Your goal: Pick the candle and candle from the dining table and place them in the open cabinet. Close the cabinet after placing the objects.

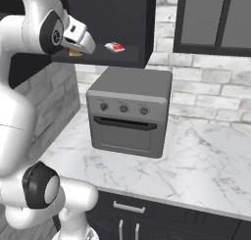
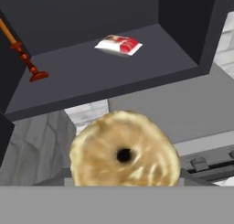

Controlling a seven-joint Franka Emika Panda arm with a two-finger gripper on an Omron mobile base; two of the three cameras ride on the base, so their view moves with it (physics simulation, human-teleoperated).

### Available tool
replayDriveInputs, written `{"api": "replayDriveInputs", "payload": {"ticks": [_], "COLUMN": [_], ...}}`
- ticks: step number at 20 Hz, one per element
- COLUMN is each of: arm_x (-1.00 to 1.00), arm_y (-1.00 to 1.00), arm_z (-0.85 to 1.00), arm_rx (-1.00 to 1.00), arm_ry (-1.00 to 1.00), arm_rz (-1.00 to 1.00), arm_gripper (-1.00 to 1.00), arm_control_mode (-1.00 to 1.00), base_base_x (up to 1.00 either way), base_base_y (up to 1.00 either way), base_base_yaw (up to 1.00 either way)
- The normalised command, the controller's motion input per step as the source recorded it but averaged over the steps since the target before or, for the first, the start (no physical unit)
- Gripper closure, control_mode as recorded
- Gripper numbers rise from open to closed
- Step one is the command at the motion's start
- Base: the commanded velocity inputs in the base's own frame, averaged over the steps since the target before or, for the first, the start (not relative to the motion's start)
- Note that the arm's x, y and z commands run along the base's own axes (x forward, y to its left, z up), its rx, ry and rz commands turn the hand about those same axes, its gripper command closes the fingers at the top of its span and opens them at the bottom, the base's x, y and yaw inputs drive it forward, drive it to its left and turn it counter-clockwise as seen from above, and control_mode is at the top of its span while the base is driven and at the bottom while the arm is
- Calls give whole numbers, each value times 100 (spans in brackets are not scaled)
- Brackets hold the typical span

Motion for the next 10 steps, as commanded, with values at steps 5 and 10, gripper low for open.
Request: {"api": "replayDriveInputs", "payload": {"ticks": [5,10], "arm_x": [19,32], "arm_y": [2,10], "arm_z": [-1,0], "arm_rx": [-1,-2], "arm_ry": [0,0], "arm_rz": [0,0], "arm_gripper": [100,100], "arm_control_mode": [-100,-100], "base_base_x": [0,0], "base_base_y": [0,0], "base_base_yaw": [0,0]}}
